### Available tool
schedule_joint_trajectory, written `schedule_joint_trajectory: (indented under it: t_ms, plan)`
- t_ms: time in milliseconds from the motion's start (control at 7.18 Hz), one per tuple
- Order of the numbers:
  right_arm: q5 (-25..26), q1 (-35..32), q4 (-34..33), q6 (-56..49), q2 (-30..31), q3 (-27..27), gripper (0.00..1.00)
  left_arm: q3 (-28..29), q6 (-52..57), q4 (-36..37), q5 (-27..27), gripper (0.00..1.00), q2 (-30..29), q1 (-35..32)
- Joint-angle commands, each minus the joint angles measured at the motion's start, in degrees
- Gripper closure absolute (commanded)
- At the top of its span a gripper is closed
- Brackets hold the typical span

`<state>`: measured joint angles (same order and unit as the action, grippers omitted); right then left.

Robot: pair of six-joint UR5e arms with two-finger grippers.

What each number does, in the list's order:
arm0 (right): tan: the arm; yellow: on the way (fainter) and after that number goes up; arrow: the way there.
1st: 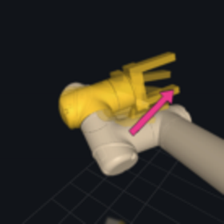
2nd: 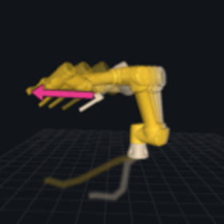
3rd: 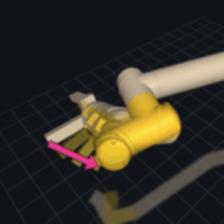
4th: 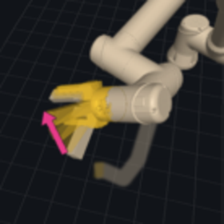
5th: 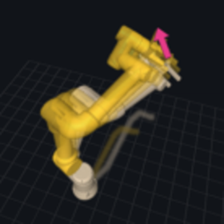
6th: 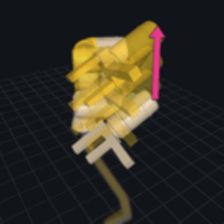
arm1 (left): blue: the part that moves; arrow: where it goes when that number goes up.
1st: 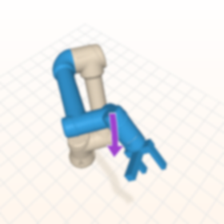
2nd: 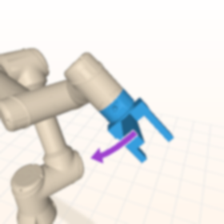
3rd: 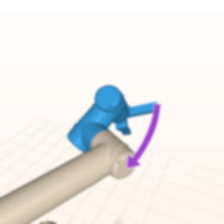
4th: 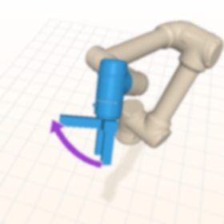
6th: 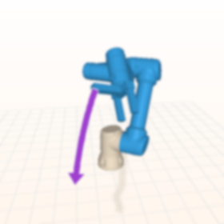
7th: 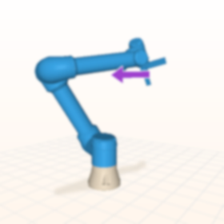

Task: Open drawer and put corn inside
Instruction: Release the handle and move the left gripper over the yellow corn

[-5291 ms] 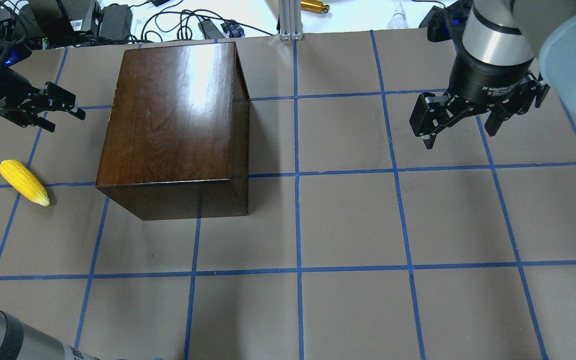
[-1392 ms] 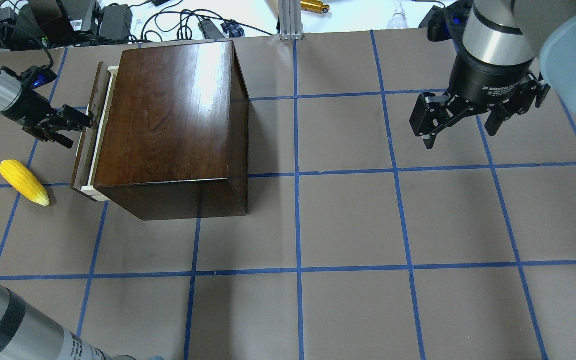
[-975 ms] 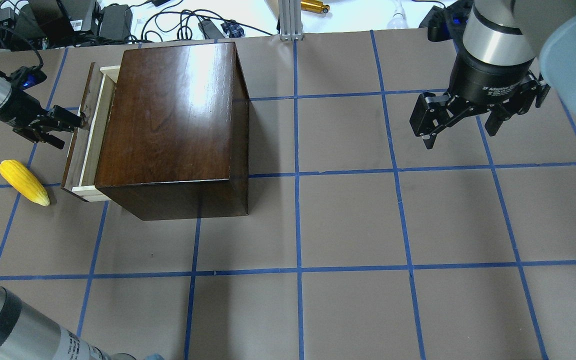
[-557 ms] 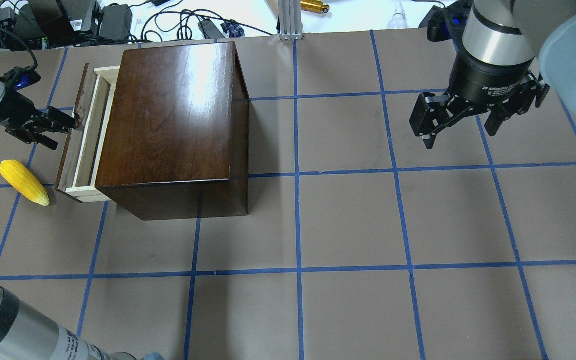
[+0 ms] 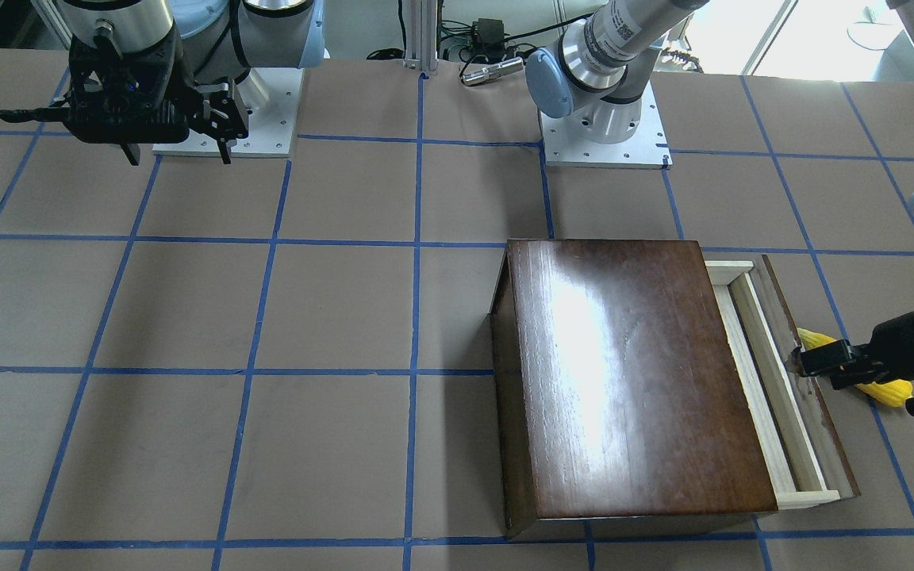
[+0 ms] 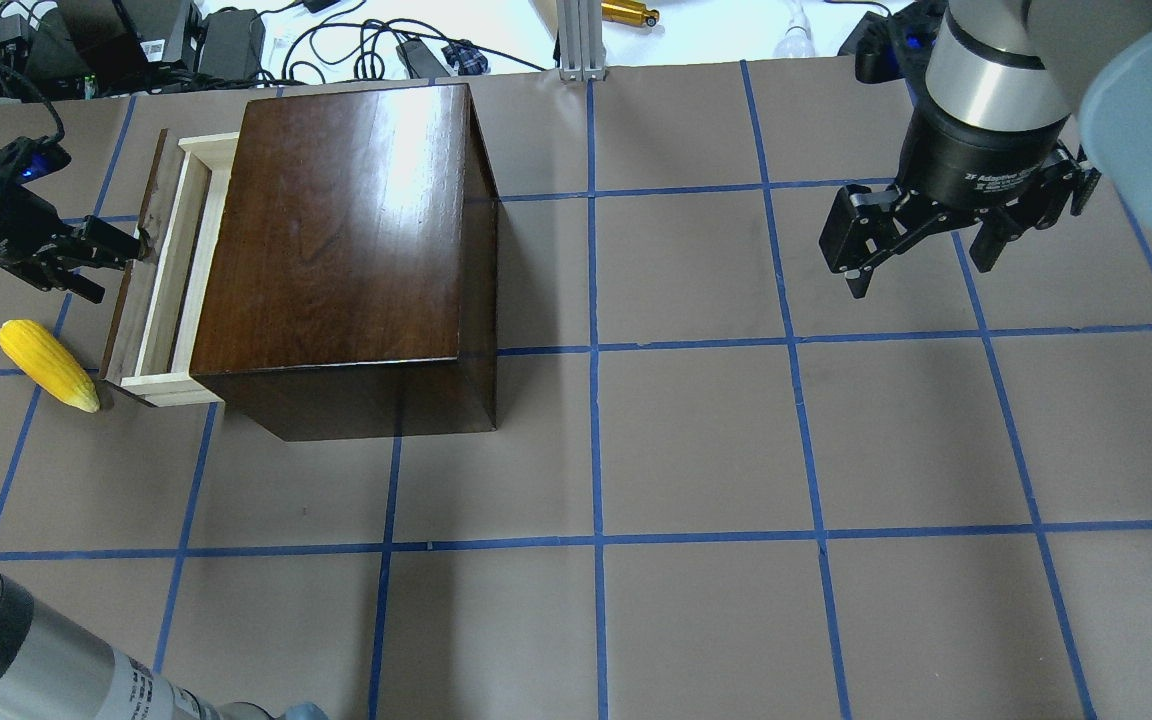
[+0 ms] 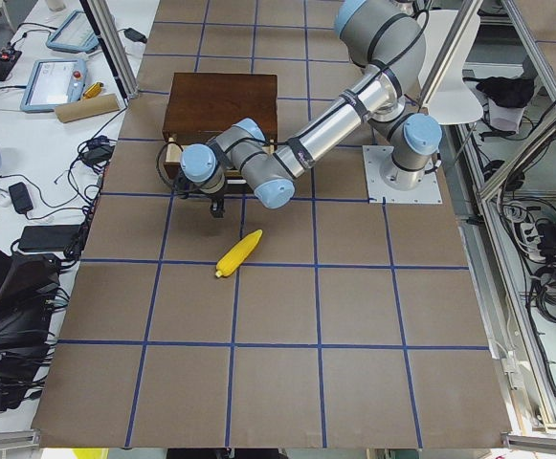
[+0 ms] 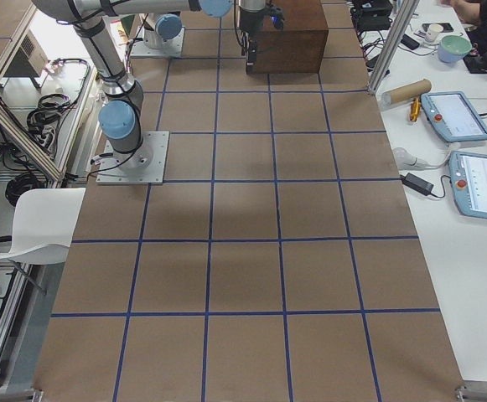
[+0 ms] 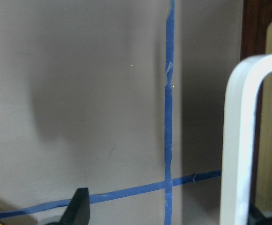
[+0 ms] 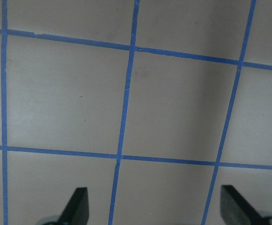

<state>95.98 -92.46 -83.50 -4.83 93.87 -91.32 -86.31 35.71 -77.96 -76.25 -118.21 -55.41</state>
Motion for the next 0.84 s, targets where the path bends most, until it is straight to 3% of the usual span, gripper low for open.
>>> schedule_joint_trajectory:
  t_ms: [0,696]
  plan:
    - [0.0,0.0,0.0,0.0,-0.1,0.0,0.0,0.0,0.0,0.1,0.0,0.0,0.0,0.8]
    - [0.0,0.0,0.0,0.0,0.0,0.0,0.0,-0.1,-0.5,0.7,0.0,0.0,1.1,1.0]
